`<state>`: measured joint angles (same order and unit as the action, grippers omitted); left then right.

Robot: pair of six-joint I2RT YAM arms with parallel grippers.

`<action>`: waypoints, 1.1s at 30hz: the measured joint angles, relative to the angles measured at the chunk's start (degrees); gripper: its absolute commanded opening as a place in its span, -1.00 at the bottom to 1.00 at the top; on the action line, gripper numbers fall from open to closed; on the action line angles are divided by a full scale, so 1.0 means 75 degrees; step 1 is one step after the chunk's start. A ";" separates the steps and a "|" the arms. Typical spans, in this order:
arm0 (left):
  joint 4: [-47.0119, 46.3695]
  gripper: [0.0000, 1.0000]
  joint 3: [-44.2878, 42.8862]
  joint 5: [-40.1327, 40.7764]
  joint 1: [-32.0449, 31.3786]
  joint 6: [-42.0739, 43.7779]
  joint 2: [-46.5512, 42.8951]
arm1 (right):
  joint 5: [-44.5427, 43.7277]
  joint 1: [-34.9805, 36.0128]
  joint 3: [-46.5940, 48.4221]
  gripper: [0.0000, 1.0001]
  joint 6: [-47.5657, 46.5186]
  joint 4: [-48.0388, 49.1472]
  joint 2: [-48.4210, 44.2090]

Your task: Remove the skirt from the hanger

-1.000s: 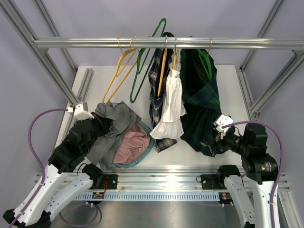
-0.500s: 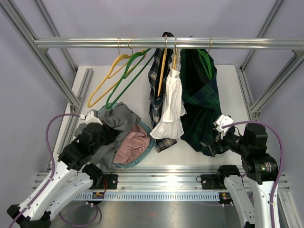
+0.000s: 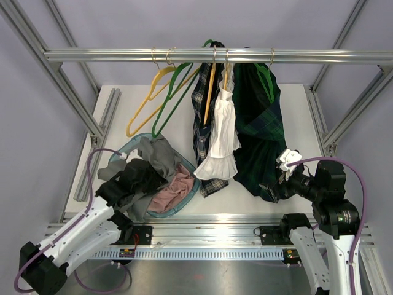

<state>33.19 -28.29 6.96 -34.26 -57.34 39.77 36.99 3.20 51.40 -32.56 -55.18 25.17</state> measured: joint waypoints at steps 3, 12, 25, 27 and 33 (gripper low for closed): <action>-0.0195 -0.29 0.0119 -0.0108 0.0000 0.0029 0.0198 | 0.0000 0.0000 0.0000 0.99 0.0000 0.0000 -0.0003; 0.0189 0.94 -0.0536 -0.0230 -0.0003 0.0720 -0.0460 | 0.0000 0.0000 0.0000 0.99 0.0000 0.0000 -0.0003; 0.2031 0.98 -0.1635 -0.0519 0.0000 0.0577 -0.1134 | 0.0000 0.0000 0.0000 0.99 0.0003 0.0003 -0.0003; 0.2358 0.98 -0.1769 -0.0536 -0.0003 0.0516 -0.1294 | -0.0003 0.0000 0.0000 0.99 0.0003 0.0003 -0.0003; 0.2836 0.98 -0.2751 -0.0857 0.0000 0.0787 -0.1597 | -0.0070 0.0000 0.0000 0.99 0.0064 0.0003 -0.0003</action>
<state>54.46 -48.93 0.54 -34.26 -51.44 27.79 36.47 3.20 51.40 -32.08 -55.16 25.15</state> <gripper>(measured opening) 0.988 0.993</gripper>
